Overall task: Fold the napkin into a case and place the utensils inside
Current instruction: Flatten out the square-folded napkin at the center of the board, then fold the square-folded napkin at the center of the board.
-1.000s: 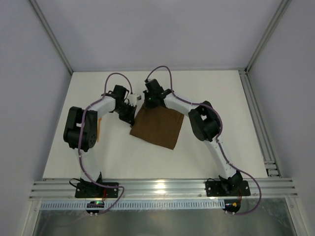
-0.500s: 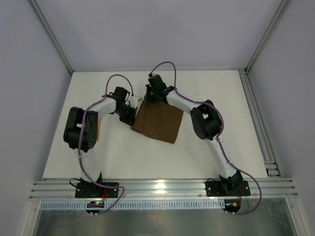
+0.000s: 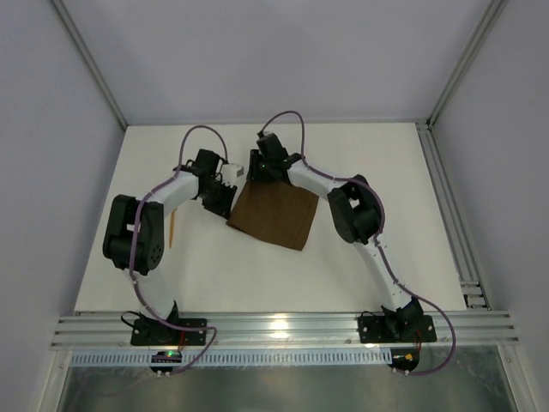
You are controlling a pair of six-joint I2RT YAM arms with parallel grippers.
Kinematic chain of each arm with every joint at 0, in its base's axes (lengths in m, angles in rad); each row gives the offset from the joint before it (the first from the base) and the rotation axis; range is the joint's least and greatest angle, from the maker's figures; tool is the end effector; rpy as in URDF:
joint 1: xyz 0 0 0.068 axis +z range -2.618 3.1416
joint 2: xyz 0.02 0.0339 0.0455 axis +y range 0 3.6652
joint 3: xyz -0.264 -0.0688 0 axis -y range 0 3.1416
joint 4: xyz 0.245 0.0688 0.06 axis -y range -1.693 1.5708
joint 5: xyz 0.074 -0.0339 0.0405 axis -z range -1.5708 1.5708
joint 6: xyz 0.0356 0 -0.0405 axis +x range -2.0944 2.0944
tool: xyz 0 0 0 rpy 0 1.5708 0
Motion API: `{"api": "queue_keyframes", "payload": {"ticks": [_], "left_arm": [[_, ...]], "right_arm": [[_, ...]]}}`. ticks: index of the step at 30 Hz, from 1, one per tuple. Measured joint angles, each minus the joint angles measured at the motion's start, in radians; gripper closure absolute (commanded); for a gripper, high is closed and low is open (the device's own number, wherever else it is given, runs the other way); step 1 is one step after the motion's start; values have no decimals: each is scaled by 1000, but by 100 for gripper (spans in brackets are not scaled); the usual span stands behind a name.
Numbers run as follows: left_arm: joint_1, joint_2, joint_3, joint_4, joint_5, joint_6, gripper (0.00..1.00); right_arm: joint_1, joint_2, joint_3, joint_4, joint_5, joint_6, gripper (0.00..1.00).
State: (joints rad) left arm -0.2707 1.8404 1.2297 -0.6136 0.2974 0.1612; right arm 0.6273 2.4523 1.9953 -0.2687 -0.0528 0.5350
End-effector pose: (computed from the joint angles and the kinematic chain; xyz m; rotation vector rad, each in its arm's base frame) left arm 0.3462 -0.1069 0.1750 0.6668 2.6996 -0.4424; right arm 0.4458 0.3255 0.1544 -0.1383 2.3815 0.6414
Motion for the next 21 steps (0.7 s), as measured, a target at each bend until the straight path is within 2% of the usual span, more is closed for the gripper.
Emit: {"api": "queue_keyframes", "payload": {"ticks": [3, 6, 10, 14, 18, 21], "left_arm": [[0, -53, 0, -6, -57, 0, 58], [0, -121, 0, -18, -97, -1, 56], [-3, -206, 0, -39, -101, 3, 59], [-53, -232, 0, -43, -109, 12, 69], [-137, -201, 0, -41, -115, 35, 70], [-156, -157, -4, -25, -132, 58, 69]], "right_arm": [[4, -6, 0, 1, 2, -22, 47], [4, -31, -5, -5, 3, -56, 40], [4, -143, -68, 3, 4, -106, 37], [1, -317, -163, 19, -3, -161, 40], [-11, -523, -347, 47, -43, -197, 40], [-24, -679, -542, 55, -96, -251, 40]]}}
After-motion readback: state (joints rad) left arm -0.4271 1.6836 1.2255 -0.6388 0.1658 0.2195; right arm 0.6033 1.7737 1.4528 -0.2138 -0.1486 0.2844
